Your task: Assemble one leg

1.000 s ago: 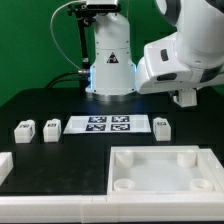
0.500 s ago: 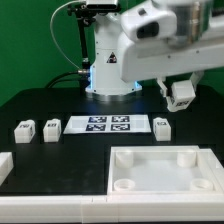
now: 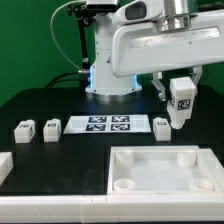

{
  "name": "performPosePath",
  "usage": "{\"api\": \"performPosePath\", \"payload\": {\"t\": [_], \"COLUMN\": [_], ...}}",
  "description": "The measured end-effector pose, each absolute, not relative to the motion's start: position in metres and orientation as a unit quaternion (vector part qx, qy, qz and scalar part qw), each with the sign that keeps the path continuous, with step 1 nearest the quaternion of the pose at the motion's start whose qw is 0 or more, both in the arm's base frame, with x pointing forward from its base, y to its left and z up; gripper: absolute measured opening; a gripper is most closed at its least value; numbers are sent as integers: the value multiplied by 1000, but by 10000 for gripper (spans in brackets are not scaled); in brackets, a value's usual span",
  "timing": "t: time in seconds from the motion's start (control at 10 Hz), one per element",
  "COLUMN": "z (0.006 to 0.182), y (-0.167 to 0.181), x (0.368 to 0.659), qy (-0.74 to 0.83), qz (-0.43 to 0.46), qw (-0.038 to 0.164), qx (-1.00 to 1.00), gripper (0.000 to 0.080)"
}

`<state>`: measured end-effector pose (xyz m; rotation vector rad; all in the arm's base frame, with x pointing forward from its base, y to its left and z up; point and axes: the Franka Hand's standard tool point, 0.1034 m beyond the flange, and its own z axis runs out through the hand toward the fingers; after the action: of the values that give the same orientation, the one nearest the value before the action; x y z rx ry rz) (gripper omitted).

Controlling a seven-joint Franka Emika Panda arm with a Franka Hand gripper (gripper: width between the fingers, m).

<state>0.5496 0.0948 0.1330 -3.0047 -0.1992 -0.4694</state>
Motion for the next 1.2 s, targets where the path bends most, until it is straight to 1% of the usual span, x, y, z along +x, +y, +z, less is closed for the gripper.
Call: {"api": "performPosePath", "payload": {"t": [0.1, 0.2, 0.4, 0.5, 0.9, 1.0, 1.1, 1.2], "z": [139, 141, 147, 143, 139, 129, 120, 117], "y": [98, 98, 104, 103, 104, 105, 107, 107], "x": [573, 598, 639, 632, 630, 630, 636, 642], "qy": [-63, -65, -59, -61, -61, -60, -59, -58], "qz": [-223, -268, -297, -293, -289, -285, -283, -285], "qw": [50, 51, 58, 57, 57, 58, 60, 61], "qx": [-972, -960, -951, -953, -954, -955, -955, -955], "gripper": [290, 290, 290, 290, 290, 290, 290, 290]}}
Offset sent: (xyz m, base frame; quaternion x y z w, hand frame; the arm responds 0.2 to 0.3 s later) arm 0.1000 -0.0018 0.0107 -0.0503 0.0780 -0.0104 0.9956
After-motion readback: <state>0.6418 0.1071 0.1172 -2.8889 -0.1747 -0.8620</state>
